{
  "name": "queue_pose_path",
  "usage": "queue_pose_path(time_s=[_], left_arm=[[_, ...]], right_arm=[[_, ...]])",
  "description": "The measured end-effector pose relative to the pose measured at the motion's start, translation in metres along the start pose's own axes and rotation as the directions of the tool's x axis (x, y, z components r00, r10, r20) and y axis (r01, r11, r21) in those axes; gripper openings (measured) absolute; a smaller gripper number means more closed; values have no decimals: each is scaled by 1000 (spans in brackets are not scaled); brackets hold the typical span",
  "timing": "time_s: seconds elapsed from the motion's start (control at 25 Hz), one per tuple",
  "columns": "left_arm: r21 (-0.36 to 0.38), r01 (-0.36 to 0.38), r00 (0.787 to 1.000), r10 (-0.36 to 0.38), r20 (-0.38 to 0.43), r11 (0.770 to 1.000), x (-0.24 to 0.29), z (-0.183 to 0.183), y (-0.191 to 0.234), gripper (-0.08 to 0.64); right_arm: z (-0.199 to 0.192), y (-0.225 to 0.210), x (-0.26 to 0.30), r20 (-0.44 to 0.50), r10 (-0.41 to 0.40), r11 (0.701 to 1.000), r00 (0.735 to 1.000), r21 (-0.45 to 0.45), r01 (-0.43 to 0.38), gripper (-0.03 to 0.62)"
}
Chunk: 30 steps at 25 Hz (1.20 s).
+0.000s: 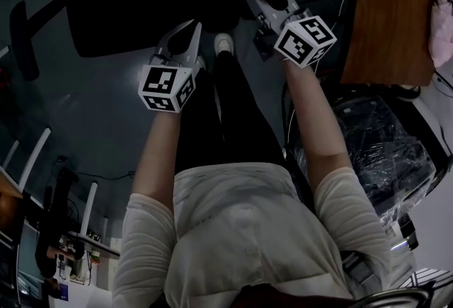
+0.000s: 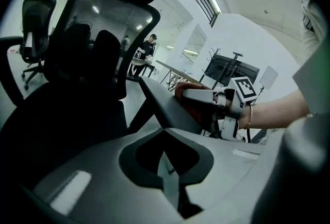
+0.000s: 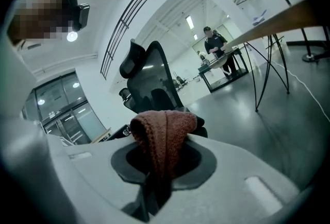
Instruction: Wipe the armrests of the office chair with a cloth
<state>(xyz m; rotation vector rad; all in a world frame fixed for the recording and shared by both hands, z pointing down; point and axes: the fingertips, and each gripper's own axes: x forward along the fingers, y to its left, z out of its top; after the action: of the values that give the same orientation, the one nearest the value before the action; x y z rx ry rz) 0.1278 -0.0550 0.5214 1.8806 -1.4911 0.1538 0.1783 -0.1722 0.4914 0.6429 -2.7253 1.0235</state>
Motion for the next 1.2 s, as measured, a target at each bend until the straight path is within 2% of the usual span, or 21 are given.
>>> queue_pose_path(time_s=[0.32, 0.48, 0.6, 0.88, 1.0, 1.2], left_arm=[[33, 34, 999, -34, -10, 999, 0, -4, -2, 5], [28, 56, 998, -56, -25, 998, -1, -12, -5, 5], [35, 73, 997, -72, -24, 997, -3, -14, -8, 5], [112, 138, 989, -130, -76, 984, -2, -14, -9, 5], [117, 154, 986, -145, -84, 981, -1, -15, -10, 5], [75, 178, 983, -173, -67, 981, -2, -13, -12, 5]], right_arm=[[-46, 28, -45, 21, -86, 996, 996, 15, 86, 57], [-71, 36, -60, 47, -131, 987, 990, 104, 126, 57], [-83, 43, -63, 44, -156, 981, 987, 122, 149, 57], [-93, 50, -59, 64, -245, 963, 968, 136, 234, 57], [-103, 59, -55, 35, -245, 962, 969, 133, 238, 57], [-113, 79, -42, 6, -220, 969, 975, 118, 218, 57]])
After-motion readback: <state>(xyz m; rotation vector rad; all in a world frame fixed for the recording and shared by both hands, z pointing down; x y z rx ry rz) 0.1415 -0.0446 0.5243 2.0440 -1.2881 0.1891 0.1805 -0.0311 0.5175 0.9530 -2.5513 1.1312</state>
